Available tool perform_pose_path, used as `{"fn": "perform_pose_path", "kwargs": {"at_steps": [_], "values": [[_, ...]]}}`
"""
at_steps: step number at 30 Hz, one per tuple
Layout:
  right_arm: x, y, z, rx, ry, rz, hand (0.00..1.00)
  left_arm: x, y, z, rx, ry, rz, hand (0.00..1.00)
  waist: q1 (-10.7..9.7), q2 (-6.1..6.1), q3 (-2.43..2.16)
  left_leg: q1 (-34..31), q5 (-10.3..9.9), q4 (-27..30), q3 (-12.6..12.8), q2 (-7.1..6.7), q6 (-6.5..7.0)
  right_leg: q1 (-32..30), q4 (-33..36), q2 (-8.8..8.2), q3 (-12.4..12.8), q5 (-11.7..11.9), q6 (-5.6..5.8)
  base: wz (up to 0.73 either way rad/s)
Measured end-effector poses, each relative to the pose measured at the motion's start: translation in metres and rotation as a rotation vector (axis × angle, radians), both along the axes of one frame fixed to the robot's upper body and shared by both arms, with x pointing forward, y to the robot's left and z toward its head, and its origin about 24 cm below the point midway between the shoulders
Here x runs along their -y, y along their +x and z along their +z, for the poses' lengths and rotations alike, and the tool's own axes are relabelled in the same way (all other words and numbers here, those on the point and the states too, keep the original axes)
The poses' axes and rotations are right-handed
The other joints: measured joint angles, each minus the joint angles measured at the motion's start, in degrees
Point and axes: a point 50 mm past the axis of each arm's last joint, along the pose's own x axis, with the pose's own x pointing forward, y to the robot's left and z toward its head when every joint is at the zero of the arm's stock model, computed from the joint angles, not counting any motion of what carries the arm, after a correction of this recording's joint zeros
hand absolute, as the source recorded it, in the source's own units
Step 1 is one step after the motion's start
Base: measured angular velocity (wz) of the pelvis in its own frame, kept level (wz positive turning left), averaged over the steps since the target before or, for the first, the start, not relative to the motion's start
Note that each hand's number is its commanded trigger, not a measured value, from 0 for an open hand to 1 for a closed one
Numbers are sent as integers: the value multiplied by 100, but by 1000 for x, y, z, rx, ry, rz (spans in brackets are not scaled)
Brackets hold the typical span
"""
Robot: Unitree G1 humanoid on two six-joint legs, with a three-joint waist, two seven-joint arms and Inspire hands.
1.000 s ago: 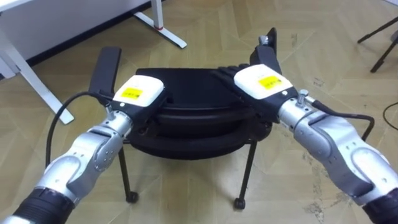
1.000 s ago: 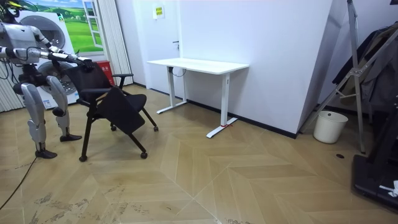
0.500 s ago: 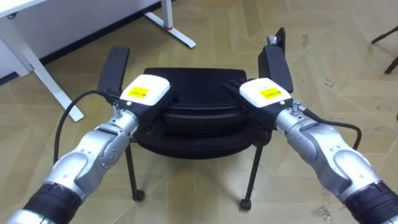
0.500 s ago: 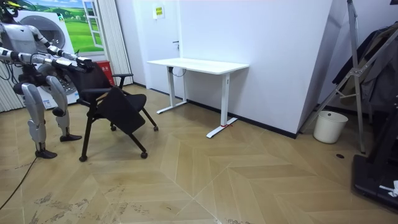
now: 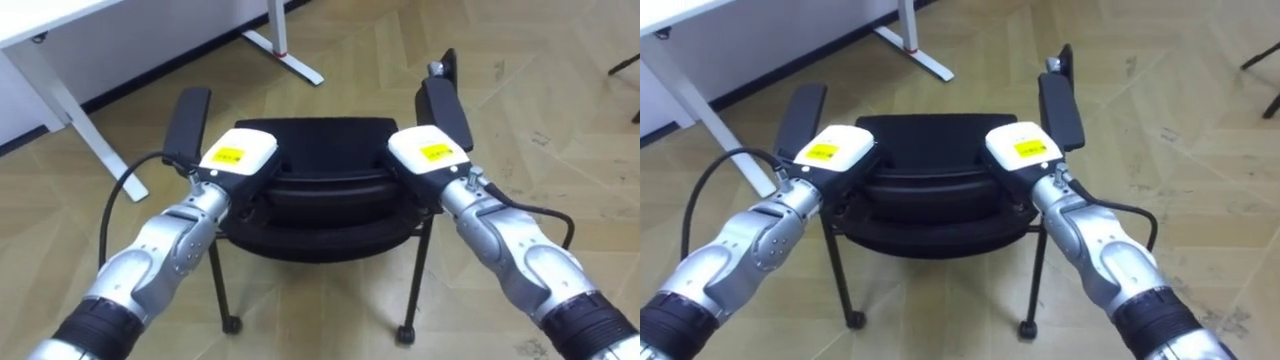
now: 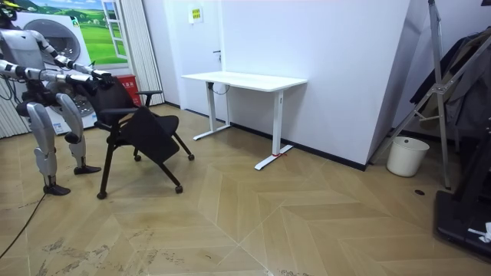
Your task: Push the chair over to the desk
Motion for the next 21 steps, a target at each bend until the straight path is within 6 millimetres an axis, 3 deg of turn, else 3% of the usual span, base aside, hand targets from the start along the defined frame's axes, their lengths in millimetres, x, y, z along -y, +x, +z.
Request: {"fn": "perform_pose_path", "kwargs": {"at_steps": [8,16,21], "values": [[-2,-1,-8,5,2,-5,100,-1,-2,-5,-20,-1,8,100,7,-1,5,101,0,-14,2,-2,0,97,-2,-1,17,-2,3,0],[1,-2,-10,16,12,-10,100,0,0,-2,-3,10,-7,100,10,-122,56,35,0,41,-115,-2,0,105,10,-2,-103,-2,3,5],[4,1,-11,44,31,-19,100,2,8,2,13,30,-21,100,17,-177,59,-212,-16,252,-179,46,-2,-8,29,49,-162,19,-32,8]]}}
